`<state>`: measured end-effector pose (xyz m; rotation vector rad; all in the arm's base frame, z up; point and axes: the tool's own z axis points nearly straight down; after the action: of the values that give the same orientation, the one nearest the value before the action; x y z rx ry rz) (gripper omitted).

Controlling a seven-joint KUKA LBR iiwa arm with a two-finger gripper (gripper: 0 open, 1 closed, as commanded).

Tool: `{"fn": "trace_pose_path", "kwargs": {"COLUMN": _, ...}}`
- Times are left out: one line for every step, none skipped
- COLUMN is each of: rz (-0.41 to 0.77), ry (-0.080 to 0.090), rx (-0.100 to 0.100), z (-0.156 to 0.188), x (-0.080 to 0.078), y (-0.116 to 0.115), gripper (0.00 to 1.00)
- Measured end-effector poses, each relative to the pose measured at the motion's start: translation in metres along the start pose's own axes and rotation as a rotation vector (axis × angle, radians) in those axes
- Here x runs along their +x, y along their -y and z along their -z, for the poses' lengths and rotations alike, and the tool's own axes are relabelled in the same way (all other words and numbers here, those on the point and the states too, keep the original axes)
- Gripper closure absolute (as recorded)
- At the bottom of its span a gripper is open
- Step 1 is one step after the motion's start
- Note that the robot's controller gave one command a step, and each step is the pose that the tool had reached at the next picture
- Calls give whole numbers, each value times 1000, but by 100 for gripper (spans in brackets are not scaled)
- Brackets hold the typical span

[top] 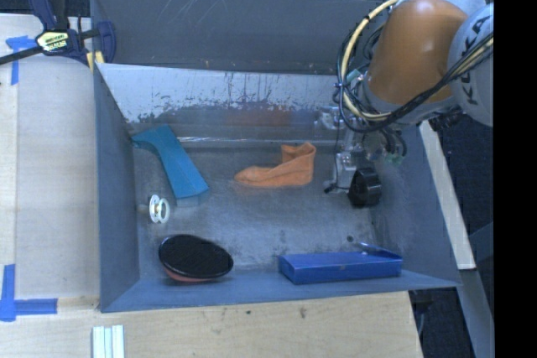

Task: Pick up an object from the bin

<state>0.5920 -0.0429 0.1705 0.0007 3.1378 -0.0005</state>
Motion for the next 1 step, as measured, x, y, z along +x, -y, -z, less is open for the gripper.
{"fn": "trace_pose_path", "kwargs": {"rz": 91, "ry": 1, "rx": 0, "z": -40, "x": -23, "y": -22, "gripper": 0}}
